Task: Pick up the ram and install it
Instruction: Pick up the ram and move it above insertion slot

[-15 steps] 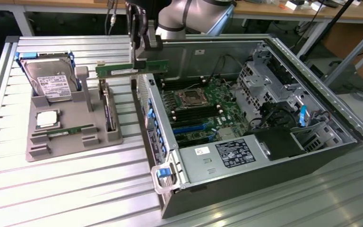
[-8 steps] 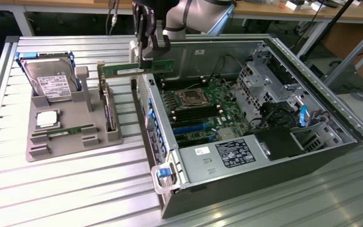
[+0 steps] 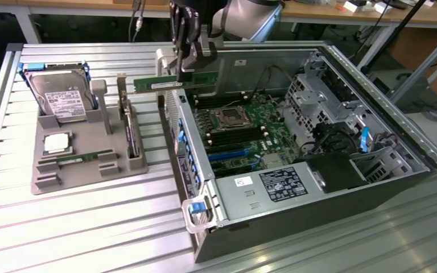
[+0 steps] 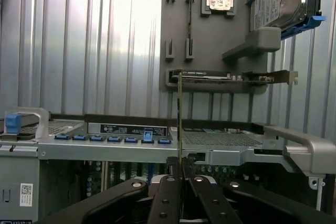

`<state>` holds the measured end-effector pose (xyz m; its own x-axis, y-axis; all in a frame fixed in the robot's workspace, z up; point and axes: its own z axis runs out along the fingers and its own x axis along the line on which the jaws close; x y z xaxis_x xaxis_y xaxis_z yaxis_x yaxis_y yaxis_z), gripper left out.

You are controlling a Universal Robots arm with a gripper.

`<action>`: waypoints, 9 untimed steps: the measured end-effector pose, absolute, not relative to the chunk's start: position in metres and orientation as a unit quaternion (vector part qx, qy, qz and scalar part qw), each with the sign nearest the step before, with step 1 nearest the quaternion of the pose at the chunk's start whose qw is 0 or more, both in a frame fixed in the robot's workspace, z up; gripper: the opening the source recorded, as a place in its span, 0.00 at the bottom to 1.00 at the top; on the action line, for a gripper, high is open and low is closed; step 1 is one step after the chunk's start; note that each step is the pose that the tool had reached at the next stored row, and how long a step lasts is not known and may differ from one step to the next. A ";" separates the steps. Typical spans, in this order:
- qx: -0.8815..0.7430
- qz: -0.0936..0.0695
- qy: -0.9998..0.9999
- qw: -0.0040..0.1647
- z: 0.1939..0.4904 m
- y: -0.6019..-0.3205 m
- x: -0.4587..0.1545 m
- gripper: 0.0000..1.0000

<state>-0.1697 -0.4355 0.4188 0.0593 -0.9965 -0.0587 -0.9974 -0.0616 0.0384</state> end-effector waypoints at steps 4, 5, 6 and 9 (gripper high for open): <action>-0.728 0.035 0.685 0.006 0.419 -0.436 -0.160 0.12; -0.728 0.035 0.685 0.006 0.419 -0.436 -0.158 0.12; -0.728 0.035 0.685 0.006 0.419 -0.436 -0.155 0.12; -0.728 0.035 0.685 0.006 0.419 -0.436 -0.149 0.12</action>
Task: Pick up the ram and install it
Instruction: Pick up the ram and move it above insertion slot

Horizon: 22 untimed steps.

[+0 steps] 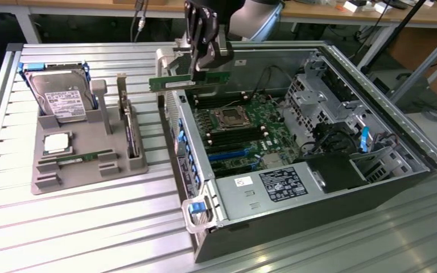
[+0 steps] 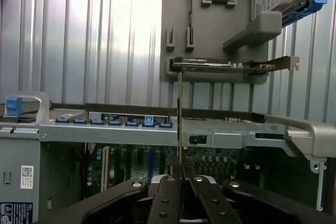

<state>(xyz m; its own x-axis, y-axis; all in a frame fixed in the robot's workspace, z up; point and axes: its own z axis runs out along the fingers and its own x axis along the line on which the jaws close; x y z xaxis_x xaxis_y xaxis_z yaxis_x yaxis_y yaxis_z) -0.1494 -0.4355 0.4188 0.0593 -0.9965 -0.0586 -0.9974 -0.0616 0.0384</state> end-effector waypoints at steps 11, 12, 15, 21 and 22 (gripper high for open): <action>-0.728 0.035 0.685 0.006 0.419 -0.436 -0.125 0.12; -0.728 0.034 0.685 0.006 0.419 -0.436 -0.123 0.12; -0.728 0.034 0.685 0.006 0.419 -0.436 -0.116 0.12; -0.728 0.035 0.685 0.006 0.419 -0.436 -0.098 0.12; -0.728 0.034 0.685 0.006 0.419 -0.436 -0.097 0.12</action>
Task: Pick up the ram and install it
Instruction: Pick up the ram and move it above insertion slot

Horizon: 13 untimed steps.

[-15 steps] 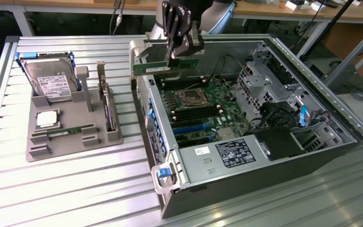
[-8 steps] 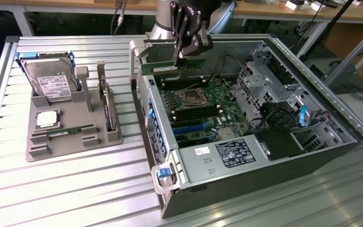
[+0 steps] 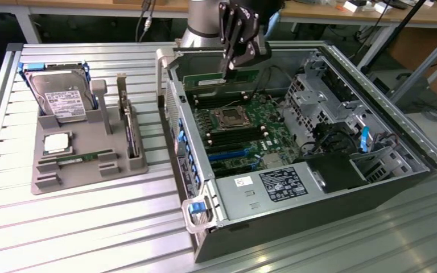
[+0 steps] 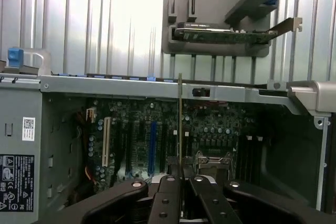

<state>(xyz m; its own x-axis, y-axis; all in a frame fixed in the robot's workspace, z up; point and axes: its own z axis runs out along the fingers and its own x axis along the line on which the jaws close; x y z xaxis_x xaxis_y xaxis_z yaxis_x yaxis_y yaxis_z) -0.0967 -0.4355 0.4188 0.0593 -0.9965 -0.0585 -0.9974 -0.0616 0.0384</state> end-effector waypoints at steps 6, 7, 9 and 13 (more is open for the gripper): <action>-0.728 0.035 0.685 0.006 0.419 -0.436 -0.080 0.12; -0.728 0.034 0.685 0.006 0.419 -0.436 -0.076 0.12; -0.728 0.035 0.685 0.006 0.419 -0.436 -0.070 0.12; -0.728 0.035 0.685 0.006 0.419 -0.436 -0.059 0.12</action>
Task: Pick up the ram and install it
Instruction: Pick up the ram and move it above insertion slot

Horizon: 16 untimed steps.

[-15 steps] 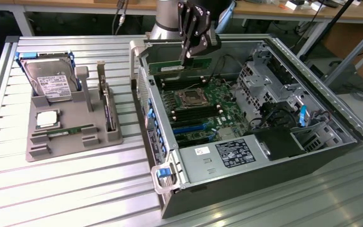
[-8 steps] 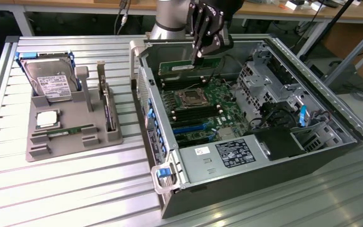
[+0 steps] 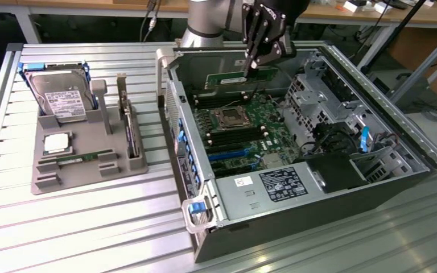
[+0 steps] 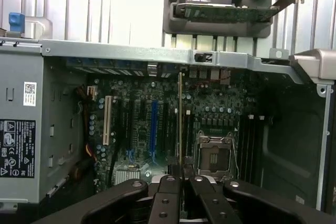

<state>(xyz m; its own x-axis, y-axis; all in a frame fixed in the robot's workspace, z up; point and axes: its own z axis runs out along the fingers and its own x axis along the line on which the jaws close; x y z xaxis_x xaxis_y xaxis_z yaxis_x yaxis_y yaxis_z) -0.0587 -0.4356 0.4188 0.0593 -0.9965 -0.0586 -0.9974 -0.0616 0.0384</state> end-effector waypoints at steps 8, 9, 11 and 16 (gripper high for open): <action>-0.728 0.035 0.685 0.006 0.419 -0.436 -0.034 0.12; -0.728 0.034 0.685 0.006 0.419 -0.436 -0.031 0.12; -0.728 0.034 0.685 0.006 0.419 -0.436 -0.025 0.12; -0.728 0.034 0.685 0.006 0.419 -0.436 -0.013 0.12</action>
